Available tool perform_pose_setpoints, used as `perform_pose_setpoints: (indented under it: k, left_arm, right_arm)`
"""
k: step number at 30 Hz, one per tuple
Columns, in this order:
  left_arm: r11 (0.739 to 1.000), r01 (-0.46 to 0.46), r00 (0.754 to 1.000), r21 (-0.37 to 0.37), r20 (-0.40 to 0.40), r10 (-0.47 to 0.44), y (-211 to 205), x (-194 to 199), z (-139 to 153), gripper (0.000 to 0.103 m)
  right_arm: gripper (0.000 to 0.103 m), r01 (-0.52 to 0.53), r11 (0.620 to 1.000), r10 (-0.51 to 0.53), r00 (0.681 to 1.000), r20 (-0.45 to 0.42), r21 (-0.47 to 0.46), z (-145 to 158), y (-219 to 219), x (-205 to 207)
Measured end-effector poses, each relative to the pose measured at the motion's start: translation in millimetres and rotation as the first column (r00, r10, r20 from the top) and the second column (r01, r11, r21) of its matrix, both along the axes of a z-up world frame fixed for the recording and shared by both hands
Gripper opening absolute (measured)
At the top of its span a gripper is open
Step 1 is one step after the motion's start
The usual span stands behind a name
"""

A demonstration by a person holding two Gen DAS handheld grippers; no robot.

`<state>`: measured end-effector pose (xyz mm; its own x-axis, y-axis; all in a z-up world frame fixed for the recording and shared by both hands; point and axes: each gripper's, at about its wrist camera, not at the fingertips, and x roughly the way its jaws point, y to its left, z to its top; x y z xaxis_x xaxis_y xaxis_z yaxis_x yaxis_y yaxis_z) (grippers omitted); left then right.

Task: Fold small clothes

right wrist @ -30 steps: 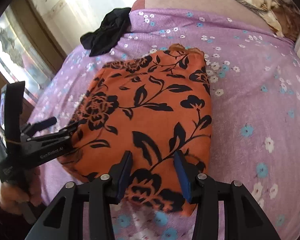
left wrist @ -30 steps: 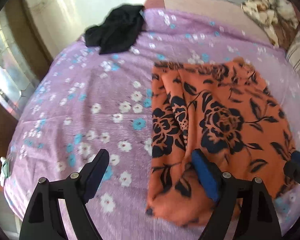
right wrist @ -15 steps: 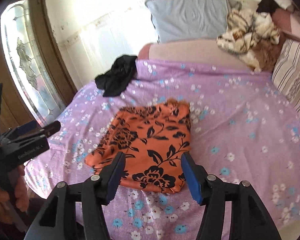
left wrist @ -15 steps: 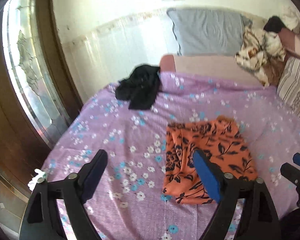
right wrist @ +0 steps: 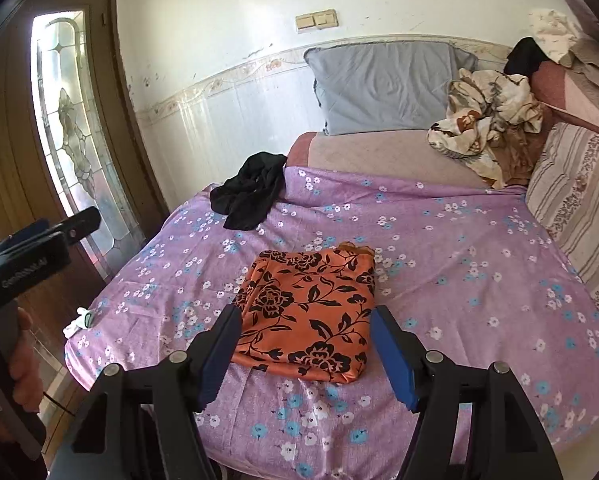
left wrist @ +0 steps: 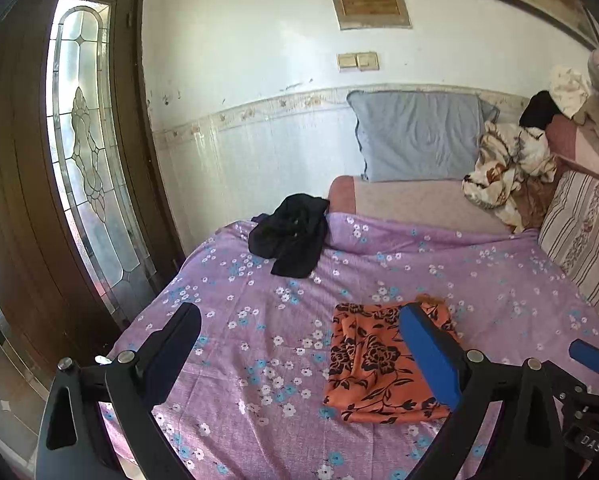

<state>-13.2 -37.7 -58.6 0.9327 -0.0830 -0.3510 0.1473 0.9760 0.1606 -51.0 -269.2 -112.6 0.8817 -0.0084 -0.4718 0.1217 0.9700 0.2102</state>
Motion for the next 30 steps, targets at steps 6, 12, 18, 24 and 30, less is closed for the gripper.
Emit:
perform_pose_setpoints:
  k: [6, 12, 18, 24, 30]
  left_arm:
    - [1.0, -0.004, 1.0, -0.018, 0.024, 0.004, 1.9, -17.3, 12.3, 0.099]
    - [0.999, -0.013, 0.999, -0.032, 0.049, 0.015, 4.9, -28.1, 18.4, 0.099]
    - [0.999, -0.027, 0.998, -0.044, 0.056, 0.029, 9.3, -30.4, 20.9, 0.099]
    - [0.997, -0.036, 0.998, -0.064, 0.047, 0.039, 13.0, -29.7, 22.2, 0.099]
    - [0.997, -0.043, 0.998, -0.068, 0.042, 0.046, 14.8, -28.8, 21.5, 0.099]
  right_arm:
    - [0.074, 0.026, 1.0, -0.027, 0.999, 0.037, 0.006, 11.9, -4.7, -13.6]
    - [0.075, 0.037, 0.999, -0.037, 0.998, 0.055, 0.012, 16.0, -4.1, -18.5]
    - [0.075, 0.05, 0.997, -0.054, 0.997, 0.062, 0.064, 15.0, -9.5, -18.3]
    - [0.075, 0.061, 0.996, -0.066, 0.995, 0.076, 0.067, 18.8, -9.5, -19.7]
    - [0.077, 0.056, 0.998, -0.058, 0.994, 0.093, 0.018, 22.5, 2.7, -20.1]
